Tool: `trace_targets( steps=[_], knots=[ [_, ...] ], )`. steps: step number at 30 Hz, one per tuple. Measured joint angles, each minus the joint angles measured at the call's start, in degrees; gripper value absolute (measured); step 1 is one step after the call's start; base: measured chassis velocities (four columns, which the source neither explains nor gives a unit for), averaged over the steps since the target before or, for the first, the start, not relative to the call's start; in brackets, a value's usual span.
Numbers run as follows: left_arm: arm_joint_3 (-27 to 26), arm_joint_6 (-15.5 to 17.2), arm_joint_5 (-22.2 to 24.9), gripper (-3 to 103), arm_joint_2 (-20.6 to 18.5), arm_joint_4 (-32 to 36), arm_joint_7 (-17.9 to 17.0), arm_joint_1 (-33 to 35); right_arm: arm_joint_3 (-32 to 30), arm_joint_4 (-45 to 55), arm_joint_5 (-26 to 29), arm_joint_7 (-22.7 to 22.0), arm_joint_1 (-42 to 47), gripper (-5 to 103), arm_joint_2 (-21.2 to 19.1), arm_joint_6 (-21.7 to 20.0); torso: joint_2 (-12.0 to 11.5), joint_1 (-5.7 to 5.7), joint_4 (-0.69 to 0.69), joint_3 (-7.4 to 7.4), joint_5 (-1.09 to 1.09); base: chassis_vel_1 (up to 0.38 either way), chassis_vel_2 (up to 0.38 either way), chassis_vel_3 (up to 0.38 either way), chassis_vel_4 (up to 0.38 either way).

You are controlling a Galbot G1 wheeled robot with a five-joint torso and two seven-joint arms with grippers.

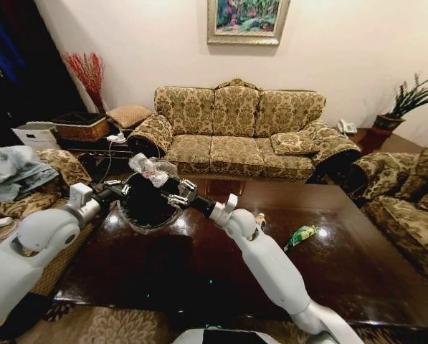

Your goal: Move to the front of the table and place the trash on the table into the trash bin.

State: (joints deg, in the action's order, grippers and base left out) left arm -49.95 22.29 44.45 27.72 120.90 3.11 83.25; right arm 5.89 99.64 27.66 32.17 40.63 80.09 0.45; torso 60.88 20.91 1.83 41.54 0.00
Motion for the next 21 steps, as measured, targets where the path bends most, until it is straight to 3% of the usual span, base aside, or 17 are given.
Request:
trace_targets(
  steps=[8,14,17,18,20,21],
  knots=[
    [-0.57,0.92,1.51,2,0.08,0.06,-0.5,0.27,0.19,-0.74,-0.85,-0.31,-0.88,97,0.98,1.48,0.0,0.0,0.0,0.0,0.0,0.0,0.0,0.0,0.0],
    [-0.73,1.18,1.57,2,0.49,-0.82,-1.19,0.15,-3.79,1.9,0.97,-2.84,1.89,100,1.81,2.19,0.0,0.0,0.02,0.0,0.0,0.0,0.0,0.0,0.0],
    [-1.72,1.18,1.15,2,1.81,-1.48,-2.18,0.15,-12.24,7.21,1.15,-10.56,9.52,100,0.81,0.08,0.0,0.0,0.01,-0.01,0.01,0.0,0.0,0.0,0.0],
    [-1.72,1.18,1.15,2,1.81,-1.48,-2.18,0.15,-12.24,7.21,1.15,-10.56,9.52,100,0.81,0.08,0.0,0.0,0.01,-0.01,0.01,0.0,0.0,0.0,0.0],
    [-2.13,1.04,0.21,2,3.19,-1.47,-2.87,-0.12,-16.62,9.62,0.88,-19.52,15.51,100,-0.14,-3.09,0.0,0.0,-0.03,-0.01,0.02,0.0,0.0,0.0,0.0],
    [-2.21,0.99,-0.08,2,3.48,-1.45,-2.99,-0.18,-17.33,9.87,0.93,-21.24,16.55,100,-0.25,-3.63,0.0,0.0,-0.03,-0.01,0.02,0.0,0.0,0.0,0.0]
  ],
)
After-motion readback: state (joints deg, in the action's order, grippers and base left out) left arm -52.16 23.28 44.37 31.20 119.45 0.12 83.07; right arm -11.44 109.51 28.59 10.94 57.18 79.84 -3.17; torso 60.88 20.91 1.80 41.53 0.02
